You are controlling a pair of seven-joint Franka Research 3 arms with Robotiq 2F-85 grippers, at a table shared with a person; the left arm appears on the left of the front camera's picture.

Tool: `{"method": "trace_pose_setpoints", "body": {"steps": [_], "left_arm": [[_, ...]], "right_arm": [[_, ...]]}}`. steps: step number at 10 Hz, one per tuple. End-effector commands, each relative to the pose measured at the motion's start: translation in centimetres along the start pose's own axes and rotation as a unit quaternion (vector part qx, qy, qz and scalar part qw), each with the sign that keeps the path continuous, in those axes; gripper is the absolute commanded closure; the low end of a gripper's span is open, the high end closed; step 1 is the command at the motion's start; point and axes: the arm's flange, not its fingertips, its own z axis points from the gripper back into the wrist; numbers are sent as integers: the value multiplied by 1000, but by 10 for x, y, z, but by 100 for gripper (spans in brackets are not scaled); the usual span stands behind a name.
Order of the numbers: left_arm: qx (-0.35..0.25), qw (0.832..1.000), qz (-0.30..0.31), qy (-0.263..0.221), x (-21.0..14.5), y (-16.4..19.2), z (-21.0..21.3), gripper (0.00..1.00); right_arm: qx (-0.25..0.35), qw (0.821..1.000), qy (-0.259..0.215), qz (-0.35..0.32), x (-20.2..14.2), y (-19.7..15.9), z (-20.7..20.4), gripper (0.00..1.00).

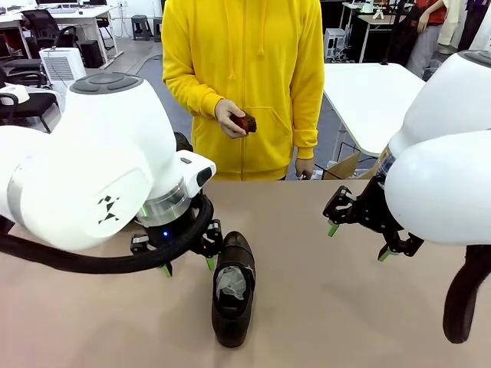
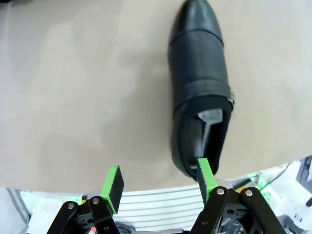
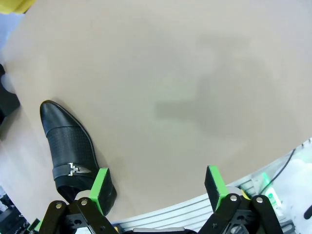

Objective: Organize the shoes by placing them on the stand.
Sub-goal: Place the Shoe from the middle of the table onto the Shoes Stand.

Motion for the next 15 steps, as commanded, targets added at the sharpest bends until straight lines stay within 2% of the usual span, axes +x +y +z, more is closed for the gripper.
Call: {"method": "trace_pose_setpoints", "body": {"steps": [1, 3, 5, 7, 12, 14, 15], "left_arm": [[-29, 999, -29, 20, -14, 10, -11, 22], [-30, 999, -29, 22, -25, 11, -38, 22], [-35, 999, -19, 20, -22, 7, -56, 22], [-33, 999, -34, 5, -19, 0, -68, 22], [20, 999, -27, -24, -1, -10, -88, 22], [27, 999, -26, -15, 5, -12, -95, 22], [30, 999, -20, 5, 7, -13, -96, 22]], "right_arm": [[10, 1000, 4, 8, 6, 2, 1, 0], [10, 1000, 4, 8, 6, 2, 1, 0], [10, 1000, 4, 8, 6, 2, 1, 0], [10, 1000, 4, 8, 6, 2, 1, 0], [10, 1000, 4, 8, 6, 2, 1, 0], [10, 1000, 4, 8, 6, 2, 1, 0], [10, 1000, 4, 8, 6, 2, 1, 0]]}}
